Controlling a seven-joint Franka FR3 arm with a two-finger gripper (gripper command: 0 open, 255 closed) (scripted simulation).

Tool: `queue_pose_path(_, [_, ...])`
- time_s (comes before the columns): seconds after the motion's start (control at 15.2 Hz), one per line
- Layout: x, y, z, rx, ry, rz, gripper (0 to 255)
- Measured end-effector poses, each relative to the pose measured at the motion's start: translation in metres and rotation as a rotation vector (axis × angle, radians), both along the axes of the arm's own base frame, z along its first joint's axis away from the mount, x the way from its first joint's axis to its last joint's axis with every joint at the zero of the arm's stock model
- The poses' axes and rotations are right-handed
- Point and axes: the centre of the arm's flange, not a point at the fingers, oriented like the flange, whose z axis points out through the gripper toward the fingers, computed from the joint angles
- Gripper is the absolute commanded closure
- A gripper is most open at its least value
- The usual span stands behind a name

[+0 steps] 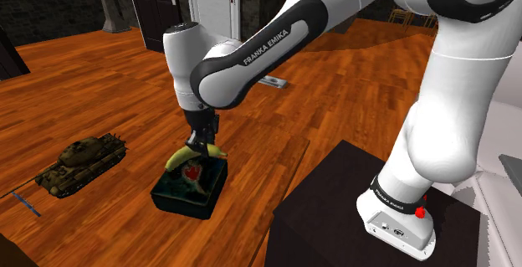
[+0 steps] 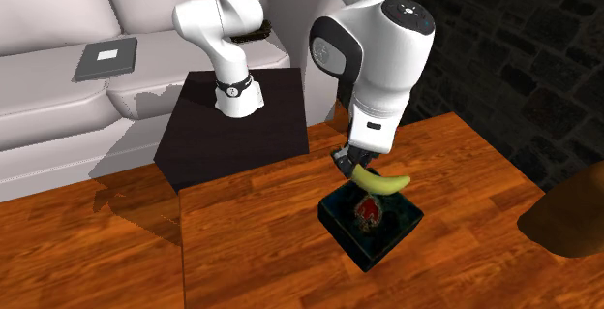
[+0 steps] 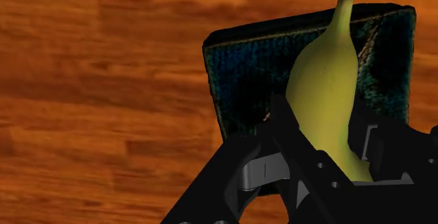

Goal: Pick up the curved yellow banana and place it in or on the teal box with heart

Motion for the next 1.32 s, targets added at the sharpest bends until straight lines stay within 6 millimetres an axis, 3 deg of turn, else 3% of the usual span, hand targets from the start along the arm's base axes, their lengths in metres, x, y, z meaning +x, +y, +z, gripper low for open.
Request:
queue_pose_path(0.13, [0.021, 0.014, -0.002, 0.0, 0.0, 0.0, 255])
queue_pose_path(0.26, [0.027, 0.016, -0.012, 0.0, 0.0, -0.001, 255])
queue_pose_path(0.99, [0.03, 0.018, -0.07, -0.001, 0.0, -0.001, 255])
queue_pose_path(1.32, [0.03, 0.017, -0.075, -0.001, 0.0, -0.001, 255])
